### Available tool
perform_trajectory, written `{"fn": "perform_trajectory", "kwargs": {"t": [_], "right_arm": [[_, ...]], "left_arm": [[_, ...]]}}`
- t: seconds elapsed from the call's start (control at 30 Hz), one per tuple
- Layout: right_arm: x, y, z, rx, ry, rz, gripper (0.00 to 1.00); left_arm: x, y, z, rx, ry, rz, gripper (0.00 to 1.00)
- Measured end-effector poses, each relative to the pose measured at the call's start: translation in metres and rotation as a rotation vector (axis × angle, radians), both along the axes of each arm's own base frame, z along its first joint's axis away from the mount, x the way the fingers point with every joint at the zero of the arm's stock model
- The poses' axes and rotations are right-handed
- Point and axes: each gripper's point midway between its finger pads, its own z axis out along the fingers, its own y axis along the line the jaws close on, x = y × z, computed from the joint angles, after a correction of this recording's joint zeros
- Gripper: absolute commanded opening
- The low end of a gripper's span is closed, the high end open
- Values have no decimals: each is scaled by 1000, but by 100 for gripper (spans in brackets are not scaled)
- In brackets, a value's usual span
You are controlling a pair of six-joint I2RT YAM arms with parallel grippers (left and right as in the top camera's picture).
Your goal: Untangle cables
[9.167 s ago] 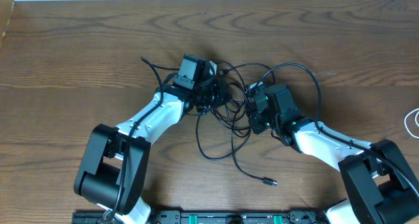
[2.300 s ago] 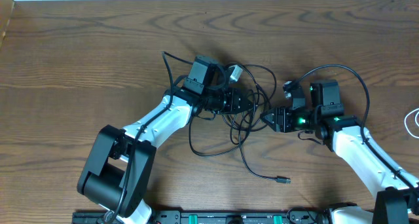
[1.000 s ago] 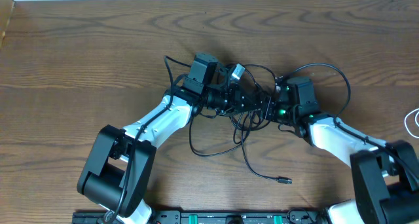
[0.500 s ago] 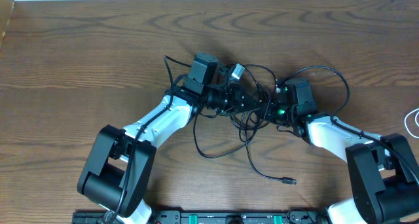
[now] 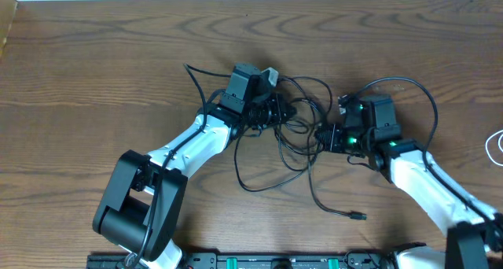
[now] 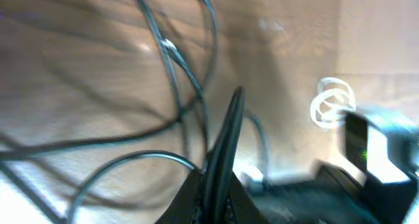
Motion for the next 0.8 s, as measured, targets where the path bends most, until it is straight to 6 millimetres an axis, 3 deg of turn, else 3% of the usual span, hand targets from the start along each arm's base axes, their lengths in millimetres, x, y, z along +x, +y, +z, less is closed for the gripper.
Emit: {"fn": "perform_trajectory", "kwargs": {"t": [0.17, 0.47, 0.7, 0.8], "right_arm": [[-11, 18, 28, 84, -97, 156, 1], [-39, 48, 64, 279, -233, 449, 1], [-37, 59, 92, 360, -400, 554, 1], [-28, 55, 90, 330, -403, 513, 1]], "left_arm": [[11, 9, -6, 59, -28, 63, 9], [9, 13, -12, 88, -14, 76, 9], [-8, 22, -28, 147, 80, 75, 9], [-16, 27, -35, 173, 121, 75, 8]]}}
